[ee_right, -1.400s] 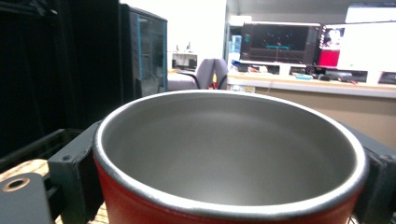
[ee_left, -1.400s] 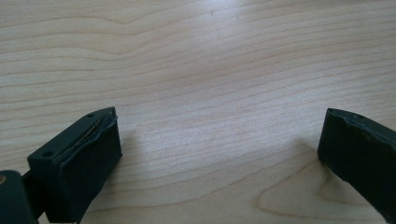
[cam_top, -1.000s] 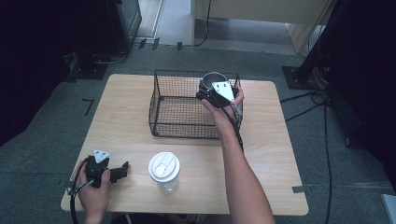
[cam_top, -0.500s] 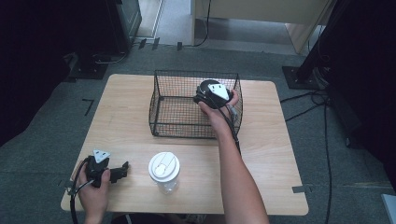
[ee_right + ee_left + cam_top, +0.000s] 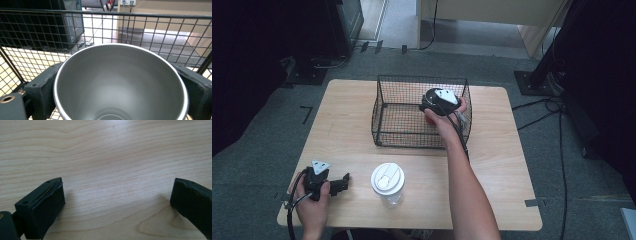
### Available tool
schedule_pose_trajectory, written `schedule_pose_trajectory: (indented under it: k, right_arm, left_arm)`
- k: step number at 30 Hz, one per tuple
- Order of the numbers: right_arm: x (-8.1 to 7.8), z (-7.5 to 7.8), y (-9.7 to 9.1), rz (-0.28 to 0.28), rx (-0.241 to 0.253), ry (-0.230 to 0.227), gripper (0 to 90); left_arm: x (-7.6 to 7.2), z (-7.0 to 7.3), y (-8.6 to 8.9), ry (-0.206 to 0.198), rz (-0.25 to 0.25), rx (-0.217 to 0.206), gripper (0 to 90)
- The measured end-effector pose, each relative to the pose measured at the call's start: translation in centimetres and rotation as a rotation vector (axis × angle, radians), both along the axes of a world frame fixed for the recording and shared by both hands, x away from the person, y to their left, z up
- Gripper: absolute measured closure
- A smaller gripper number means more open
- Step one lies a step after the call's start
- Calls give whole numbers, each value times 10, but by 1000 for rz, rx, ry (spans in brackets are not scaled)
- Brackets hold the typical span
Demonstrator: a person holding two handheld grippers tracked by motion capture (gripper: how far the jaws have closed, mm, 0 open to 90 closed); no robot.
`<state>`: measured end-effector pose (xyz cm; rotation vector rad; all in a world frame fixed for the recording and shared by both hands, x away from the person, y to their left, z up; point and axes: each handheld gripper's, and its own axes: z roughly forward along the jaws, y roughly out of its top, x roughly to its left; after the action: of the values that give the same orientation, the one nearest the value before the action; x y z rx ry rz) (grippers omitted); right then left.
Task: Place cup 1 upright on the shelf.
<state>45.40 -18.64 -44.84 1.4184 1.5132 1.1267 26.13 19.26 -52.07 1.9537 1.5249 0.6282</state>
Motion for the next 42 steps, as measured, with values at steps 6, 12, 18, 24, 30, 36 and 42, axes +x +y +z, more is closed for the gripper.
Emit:
schedule_pose_trajectory:
  k: [6,12,18,24,30,36,42]
  right_arm:
    - [-1,4,0,29,10,-23,0]
    - [-4,16,-2,38,5,-94,0]
    - [-7,31,-2,56,23,-135,0]
    - [-17,48,-4,70,46,-156,0]
    - [-33,58,-5,86,58,-180,0]
    - [-53,64,1,107,30,-184,0]
    - [-79,66,3,132,31,-197,0]
  left_arm:
    - [0,0,0,0,0,0,0]
    - [0,0,0,0,0,0,0]
    - [0,0,0,1,-1,0,0]
    - [1,0,0,-1,-3,-2,0]
    - [2,0,-1,-1,-4,-2,0]
    - [2,0,-1,-2,-3,-2,0]
    - [2,0,-1,-3,-3,-3,0]
